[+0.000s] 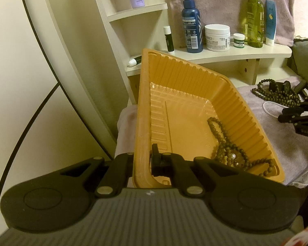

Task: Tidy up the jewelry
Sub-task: 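Move the open right gripper back to the white pearl necklace, then grasp the white pearl necklace with the right gripper and lift it, then carry the pearl necklace over the tray and open the right gripper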

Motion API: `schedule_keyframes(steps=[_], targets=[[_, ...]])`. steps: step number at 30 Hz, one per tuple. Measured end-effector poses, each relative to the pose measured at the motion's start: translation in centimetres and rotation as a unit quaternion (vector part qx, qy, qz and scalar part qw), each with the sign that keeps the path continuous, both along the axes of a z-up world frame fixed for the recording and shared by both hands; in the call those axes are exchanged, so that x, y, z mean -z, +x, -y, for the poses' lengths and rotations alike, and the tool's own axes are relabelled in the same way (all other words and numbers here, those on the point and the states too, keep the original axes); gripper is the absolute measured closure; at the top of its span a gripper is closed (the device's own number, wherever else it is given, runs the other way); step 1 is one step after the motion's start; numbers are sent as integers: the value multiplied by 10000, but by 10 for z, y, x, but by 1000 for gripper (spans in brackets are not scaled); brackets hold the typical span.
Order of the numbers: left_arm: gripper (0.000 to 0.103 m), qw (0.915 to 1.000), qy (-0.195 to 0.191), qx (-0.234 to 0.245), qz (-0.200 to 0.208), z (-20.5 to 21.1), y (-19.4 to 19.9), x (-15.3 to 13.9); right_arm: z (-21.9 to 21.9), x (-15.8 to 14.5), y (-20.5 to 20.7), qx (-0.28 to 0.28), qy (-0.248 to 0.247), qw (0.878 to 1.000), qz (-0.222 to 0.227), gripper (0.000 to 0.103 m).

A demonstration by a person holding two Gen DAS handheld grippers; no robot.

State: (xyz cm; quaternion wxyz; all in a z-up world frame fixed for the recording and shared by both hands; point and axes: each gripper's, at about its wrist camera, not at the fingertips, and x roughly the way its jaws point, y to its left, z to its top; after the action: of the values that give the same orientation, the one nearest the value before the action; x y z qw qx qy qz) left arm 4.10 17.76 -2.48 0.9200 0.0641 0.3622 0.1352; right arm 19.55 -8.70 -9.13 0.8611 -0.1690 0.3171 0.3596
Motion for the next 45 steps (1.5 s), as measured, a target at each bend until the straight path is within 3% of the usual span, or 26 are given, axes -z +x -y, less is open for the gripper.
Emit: schedule_keyframes(steps=[3, 7, 14, 26, 38, 45], targets=[[100, 10000, 1, -2, 0, 0, 0, 0, -2, 1, 2, -137, -12, 9999, 30, 88], [100, 10000, 5, -4, 2, 0, 0, 0, -5, 0, 2, -241, -68, 9997, -61, 101], [100, 10000, 7, -3, 3, 0, 0, 0, 7, -16, -10, -51, 266, 9995, -134, 101], [100, 10000, 19, 9, 36, 2, -1, 0, 43, -91, -32, 351, 1387, 9897, 60, 102], [100, 10000, 26, 27, 72, 4, -3, -2, 30, -160, -44, -88, 2065, 9773, 457, 102], [100, 10000, 20, 28, 74, 3, -3, -2, 0, -197, -54, -505, 2605, 9620, 643, 102]])
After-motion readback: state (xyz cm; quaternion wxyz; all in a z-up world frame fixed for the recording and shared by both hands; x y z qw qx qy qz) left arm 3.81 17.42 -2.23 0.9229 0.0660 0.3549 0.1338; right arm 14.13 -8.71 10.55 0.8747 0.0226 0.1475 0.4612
